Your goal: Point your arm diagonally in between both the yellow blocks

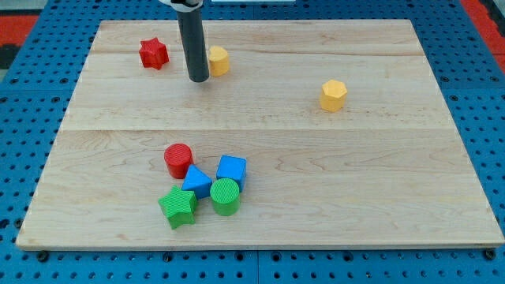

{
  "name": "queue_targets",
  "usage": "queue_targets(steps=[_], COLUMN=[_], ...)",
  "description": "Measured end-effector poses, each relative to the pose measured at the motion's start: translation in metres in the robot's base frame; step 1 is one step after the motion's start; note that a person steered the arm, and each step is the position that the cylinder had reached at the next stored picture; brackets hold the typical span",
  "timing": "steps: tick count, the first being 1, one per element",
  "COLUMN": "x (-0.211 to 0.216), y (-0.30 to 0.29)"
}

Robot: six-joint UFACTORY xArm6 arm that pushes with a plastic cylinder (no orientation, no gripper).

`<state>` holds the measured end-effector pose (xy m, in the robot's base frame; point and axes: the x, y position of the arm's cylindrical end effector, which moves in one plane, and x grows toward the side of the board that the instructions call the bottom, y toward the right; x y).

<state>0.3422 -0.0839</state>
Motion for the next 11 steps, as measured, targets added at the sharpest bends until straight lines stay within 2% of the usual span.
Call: queue_targets(steps=[2, 11], x=[0.006, -0.004], y=[0.052, 0.075])
